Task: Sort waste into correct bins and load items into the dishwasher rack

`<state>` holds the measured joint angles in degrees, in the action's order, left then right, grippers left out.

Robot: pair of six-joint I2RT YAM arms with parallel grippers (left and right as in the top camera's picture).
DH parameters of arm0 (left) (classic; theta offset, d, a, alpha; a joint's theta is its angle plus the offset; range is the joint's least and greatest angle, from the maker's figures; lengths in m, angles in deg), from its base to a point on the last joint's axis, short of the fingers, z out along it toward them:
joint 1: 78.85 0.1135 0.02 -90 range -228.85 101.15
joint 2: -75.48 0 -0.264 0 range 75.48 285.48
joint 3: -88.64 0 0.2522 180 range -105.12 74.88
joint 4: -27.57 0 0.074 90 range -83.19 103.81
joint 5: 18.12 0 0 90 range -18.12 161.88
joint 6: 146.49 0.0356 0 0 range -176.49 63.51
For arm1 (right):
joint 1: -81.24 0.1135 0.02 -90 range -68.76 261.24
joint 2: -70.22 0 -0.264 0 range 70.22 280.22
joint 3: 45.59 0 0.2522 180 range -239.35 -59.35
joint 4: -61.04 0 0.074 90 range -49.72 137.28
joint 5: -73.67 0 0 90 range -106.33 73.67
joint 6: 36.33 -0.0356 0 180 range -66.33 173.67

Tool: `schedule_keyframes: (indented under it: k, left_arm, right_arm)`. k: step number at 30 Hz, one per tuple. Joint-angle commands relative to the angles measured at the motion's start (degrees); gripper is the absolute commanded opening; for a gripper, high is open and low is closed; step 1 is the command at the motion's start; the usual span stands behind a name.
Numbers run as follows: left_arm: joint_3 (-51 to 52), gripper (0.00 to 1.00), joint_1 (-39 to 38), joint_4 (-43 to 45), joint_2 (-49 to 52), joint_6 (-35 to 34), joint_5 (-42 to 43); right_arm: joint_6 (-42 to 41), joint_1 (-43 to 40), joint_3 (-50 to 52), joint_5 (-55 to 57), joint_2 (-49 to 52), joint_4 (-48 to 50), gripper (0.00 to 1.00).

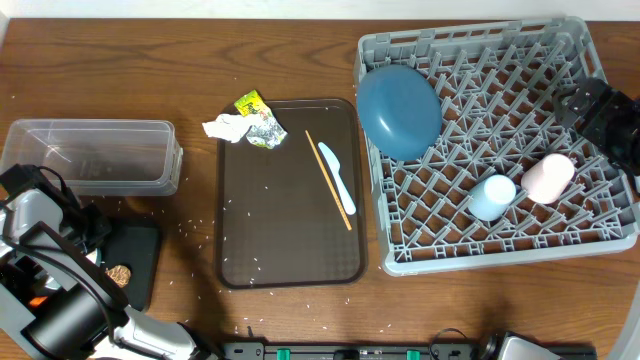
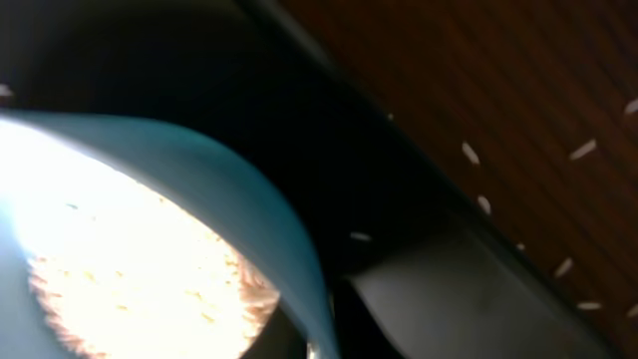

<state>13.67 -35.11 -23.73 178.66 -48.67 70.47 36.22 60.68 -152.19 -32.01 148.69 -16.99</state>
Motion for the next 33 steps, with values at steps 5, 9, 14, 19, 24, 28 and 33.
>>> schedule_keyframes:
  k: [5, 9, 14, 19, 24, 28, 33]
  left_arm:
    - [0.46, 0.08, -0.11, 0.59, 0.68, 0.20, -3.23]
    - [1.18, 0.06, -0.11, 1.18, 0.68, 0.15, -3.39]
    - [0.81, 0.06, -0.13, -0.31, 0.46, -2.89, -3.89]
    - [-2.10, 0.06, -0.13, -5.86, -2.34, -7.30, -6.45]
    - [-2.67, 0.06, -0.13, -9.11, -8.28, -11.17, -6.32]
    - [-2.67, 0.06, -0.13, -10.23, -13.55, -11.37, -1.66]
    - [-2.67, 0.06, -0.11, -9.03, -20.46, -11.30, 15.78]
  right_arm:
    - [-0.11, -0.37, -0.15, -0.44, -0.20, -0.26, 0.99]
    - [-0.11, -0.37, -0.15, -0.42, -0.20, -0.28, 0.99]
    - [-0.09, -0.37, -0.15, -0.42, -0.20, -0.81, 0.99]
    - [-0.09, -0.37, -0.15, -0.42, -0.20, -0.87, 0.99]
    - [-0.11, -0.37, -0.15, -0.42, -0.20, -0.61, 0.99]
    - [-0.11, -0.37, -0.15, -0.42, -0.20, -0.17, 0.99]
    - [-0.09, -0.37, -0.15, -0.44, -0.22, -0.48, 0.99]
